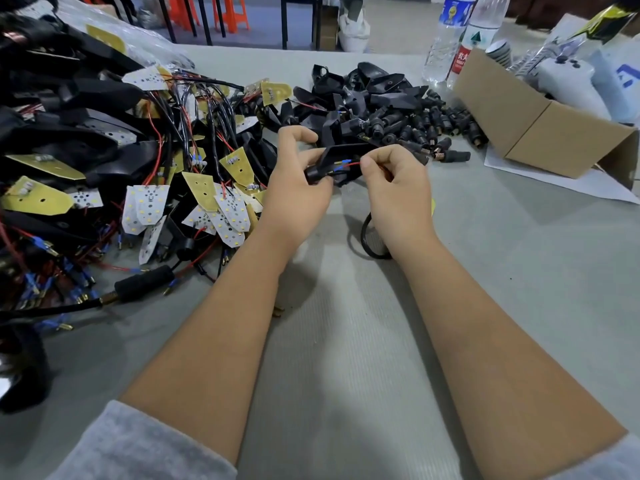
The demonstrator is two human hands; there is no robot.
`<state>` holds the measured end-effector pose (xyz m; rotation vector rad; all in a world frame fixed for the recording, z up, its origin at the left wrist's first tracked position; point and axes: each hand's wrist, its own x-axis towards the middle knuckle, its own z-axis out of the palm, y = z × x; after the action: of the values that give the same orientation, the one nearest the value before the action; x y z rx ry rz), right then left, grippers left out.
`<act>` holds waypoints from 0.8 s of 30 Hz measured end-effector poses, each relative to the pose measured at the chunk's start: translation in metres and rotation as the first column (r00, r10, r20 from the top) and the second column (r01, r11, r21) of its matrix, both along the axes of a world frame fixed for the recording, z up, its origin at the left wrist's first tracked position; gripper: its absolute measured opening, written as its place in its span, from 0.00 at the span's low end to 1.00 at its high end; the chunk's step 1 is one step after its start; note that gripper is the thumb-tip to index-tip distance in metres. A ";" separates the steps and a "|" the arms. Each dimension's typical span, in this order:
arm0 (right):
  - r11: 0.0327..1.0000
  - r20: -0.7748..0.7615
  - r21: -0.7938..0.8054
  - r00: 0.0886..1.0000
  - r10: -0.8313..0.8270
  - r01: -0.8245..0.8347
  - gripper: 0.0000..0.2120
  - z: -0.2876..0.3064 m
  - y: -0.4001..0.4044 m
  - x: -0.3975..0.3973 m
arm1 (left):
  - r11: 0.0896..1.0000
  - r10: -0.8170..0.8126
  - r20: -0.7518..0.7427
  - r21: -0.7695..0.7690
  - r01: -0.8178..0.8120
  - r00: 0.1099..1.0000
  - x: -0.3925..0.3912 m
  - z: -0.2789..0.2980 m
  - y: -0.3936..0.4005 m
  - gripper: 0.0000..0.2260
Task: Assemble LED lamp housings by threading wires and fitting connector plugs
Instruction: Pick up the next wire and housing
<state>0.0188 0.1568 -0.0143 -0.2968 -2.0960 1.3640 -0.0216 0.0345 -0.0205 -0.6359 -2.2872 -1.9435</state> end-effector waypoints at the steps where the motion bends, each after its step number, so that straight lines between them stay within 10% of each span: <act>1: 1.000 0.002 0.021 1.000 -0.010 0.010 0.07 -0.001 0.000 0.000 | 1.000 -0.010 0.003 0.014 0.010 1.000 -0.001 0.000 0.000 0.20; 24: 0.955 0.051 -0.265 0.987 0.150 -0.131 0.10 0.005 -0.001 0.006 | 0.967 -0.039 0.214 0.254 -0.017 0.976 -0.005 -0.001 0.000 0.17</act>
<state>0.0243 0.1555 -0.0098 -0.3123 -2.0258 1.7432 -0.0266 0.0349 -0.0214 -0.4283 -2.0902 -2.3659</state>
